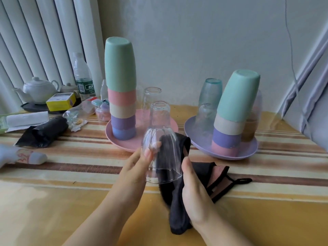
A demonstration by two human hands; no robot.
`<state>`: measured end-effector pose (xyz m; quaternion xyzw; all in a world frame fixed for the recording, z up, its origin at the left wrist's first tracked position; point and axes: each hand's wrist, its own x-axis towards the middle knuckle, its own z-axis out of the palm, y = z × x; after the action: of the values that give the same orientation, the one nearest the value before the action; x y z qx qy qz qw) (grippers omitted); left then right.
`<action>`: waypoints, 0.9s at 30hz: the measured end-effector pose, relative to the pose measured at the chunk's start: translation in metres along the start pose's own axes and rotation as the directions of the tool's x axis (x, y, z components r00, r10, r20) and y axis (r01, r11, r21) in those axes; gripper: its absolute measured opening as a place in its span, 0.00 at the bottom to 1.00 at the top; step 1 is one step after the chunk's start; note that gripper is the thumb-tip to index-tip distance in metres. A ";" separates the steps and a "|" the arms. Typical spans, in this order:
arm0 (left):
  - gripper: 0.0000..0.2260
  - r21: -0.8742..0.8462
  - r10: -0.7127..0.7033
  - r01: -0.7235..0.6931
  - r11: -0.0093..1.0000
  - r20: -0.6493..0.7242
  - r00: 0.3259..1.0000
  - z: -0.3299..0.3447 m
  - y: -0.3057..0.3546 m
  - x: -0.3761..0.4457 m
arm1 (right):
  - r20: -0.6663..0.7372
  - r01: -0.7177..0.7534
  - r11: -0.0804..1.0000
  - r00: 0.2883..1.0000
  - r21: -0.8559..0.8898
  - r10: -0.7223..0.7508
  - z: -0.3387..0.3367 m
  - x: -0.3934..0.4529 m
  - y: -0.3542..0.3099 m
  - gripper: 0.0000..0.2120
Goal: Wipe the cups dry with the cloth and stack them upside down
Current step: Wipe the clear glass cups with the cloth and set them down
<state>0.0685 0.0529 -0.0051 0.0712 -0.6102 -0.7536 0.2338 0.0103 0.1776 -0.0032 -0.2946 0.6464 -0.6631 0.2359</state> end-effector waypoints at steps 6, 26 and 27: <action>0.26 0.136 0.112 -0.092 0.987 -0.149 0.983 0.007 0.001 -0.004 | -0.096 0.155 0.987 0.983 -0.035 -0.158 -0.011 -0.001 -0.009 0.12; 0.32 0.073 0.077 -0.088 0.993 0.145 0.986 0.007 0.004 -0.008 | -0.078 0.056 0.990 0.996 0.126 -0.047 -0.020 0.009 -0.002 0.32; 0.36 0.017 0.085 -0.087 0.996 0.098 0.992 0.004 0.004 -0.006 | -0.052 0.046 0.990 0.998 0.134 -0.039 -0.016 0.008 -0.002 0.29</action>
<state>0.0735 0.0590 -0.0016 0.0108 -0.6314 -0.7388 0.2353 -0.0070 0.1836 -0.0007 -0.2754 0.5992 -0.7172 0.2252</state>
